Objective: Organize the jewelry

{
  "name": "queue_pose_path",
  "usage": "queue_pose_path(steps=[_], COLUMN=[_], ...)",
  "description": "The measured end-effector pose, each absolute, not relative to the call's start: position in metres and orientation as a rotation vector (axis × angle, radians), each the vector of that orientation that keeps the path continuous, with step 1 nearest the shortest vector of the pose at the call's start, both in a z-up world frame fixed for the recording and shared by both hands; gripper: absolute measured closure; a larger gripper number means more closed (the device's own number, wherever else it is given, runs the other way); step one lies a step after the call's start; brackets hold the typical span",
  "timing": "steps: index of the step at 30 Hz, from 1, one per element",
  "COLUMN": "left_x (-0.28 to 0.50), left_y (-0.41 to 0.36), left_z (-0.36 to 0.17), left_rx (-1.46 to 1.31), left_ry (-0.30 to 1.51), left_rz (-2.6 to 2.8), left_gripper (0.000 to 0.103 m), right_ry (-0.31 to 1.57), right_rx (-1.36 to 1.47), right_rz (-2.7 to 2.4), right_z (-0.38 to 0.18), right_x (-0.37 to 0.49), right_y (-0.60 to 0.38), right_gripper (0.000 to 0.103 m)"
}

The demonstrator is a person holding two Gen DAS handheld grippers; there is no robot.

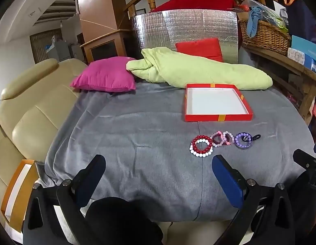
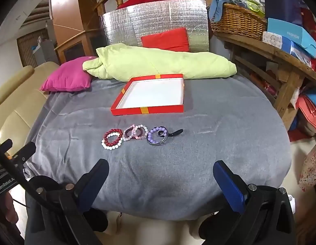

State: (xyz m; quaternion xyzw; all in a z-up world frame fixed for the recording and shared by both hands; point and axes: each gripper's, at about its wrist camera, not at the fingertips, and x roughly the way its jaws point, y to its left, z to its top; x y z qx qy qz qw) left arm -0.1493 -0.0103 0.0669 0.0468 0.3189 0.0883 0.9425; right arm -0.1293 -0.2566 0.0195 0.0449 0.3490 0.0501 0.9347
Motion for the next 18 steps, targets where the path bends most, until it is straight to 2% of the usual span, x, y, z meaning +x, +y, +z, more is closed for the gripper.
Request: queue_pose_path(steps=[18], left_x=[-0.1447], left_y=[-0.0107], left_z=[0.0605], left_rx=[0.105], left_ry=[0.664], left_rz=[0.183], left_gripper=[0.0], right_ry=[0.681], right_rx=[0.086], right_rz=[0.115], right_z=[0.0197], right_x=[-0.1272], right_y=[-0.2516], right_gripper=[0.0])
